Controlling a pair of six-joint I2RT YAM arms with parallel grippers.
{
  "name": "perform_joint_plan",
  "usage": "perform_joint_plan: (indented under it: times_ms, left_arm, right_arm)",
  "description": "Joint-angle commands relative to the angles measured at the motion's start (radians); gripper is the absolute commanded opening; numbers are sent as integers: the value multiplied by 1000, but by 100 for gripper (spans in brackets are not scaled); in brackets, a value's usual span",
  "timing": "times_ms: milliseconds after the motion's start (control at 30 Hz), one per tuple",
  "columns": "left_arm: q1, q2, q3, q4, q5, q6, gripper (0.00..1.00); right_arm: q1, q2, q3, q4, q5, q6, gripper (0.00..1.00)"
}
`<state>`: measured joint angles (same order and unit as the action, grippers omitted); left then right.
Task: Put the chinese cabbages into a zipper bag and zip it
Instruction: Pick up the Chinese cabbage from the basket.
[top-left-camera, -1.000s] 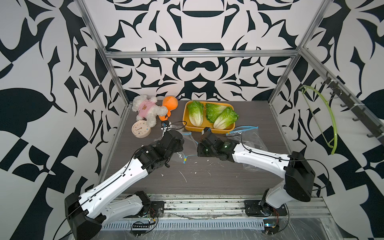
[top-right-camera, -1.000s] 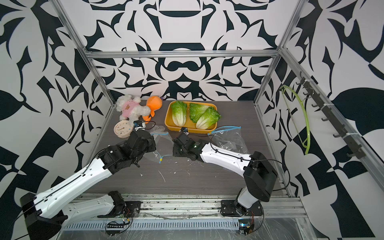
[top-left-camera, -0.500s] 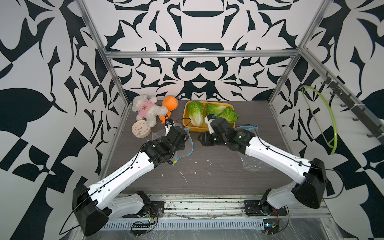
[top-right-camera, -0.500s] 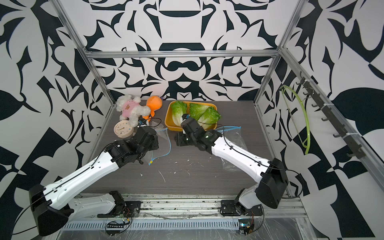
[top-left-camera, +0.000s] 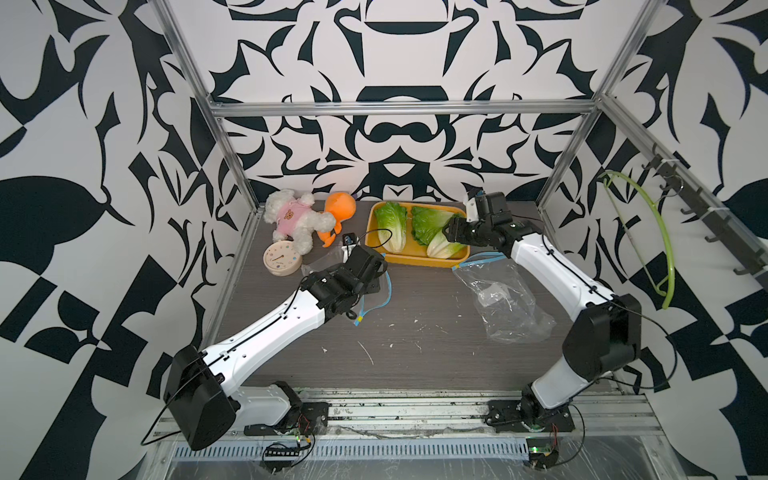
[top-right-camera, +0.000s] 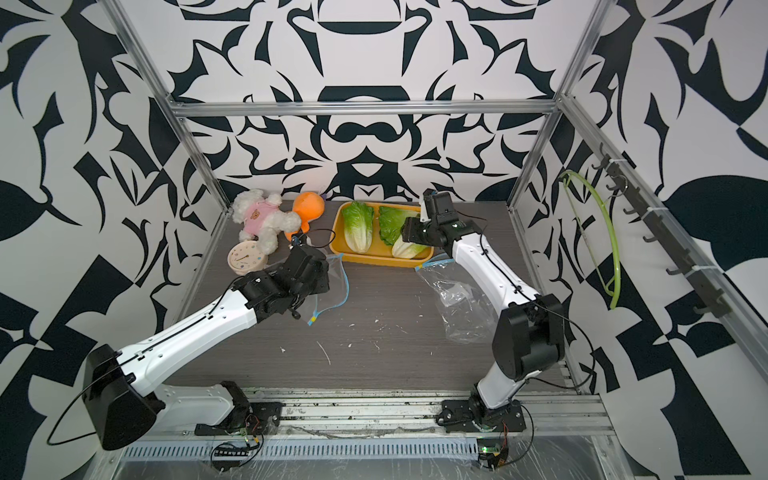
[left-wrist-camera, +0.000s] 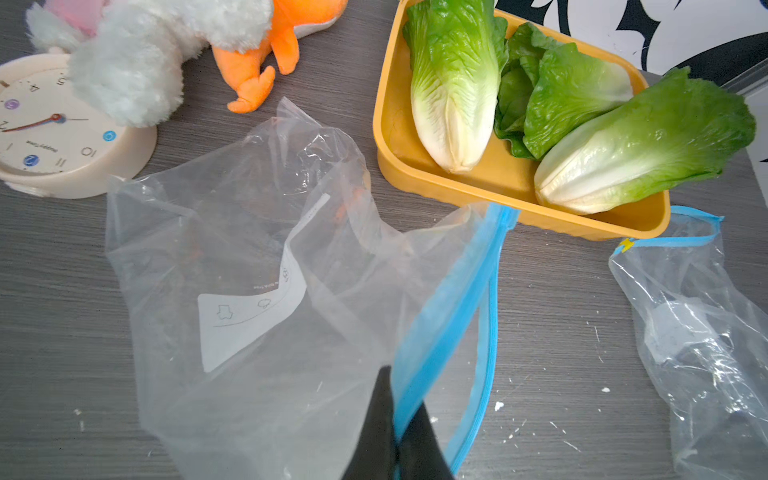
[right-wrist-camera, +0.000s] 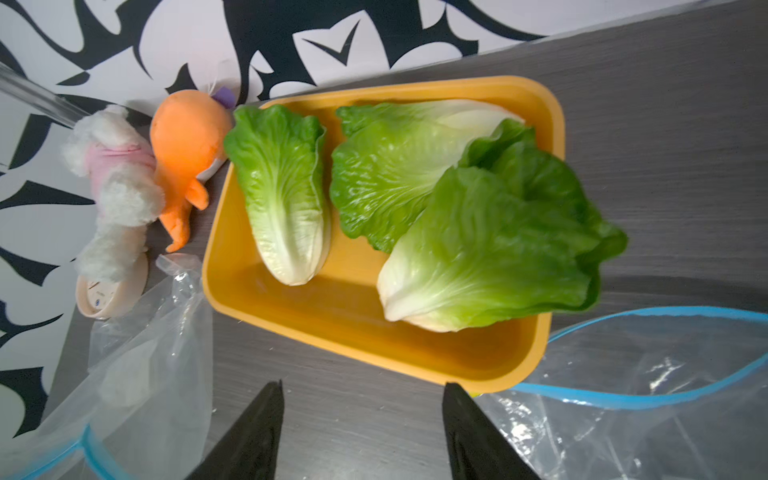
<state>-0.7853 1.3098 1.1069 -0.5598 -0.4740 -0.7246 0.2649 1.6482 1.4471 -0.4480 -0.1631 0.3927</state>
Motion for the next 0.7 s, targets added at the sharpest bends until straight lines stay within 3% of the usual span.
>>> perform_joint_plan:
  times_ms: [0,433,667]
  left_arm:
    - [4,14,21,39,39,-2,0]
    - [4,58,41,67,86,-34,0]
    - [4,57,42,80,91,-53,0]
  right_arm:
    - [-71,21,68,52,-72,-38,67]
    - [-197,251,257,-5,-107,-92,76]
    - [-195,397,430,-78,-235,-78,78]
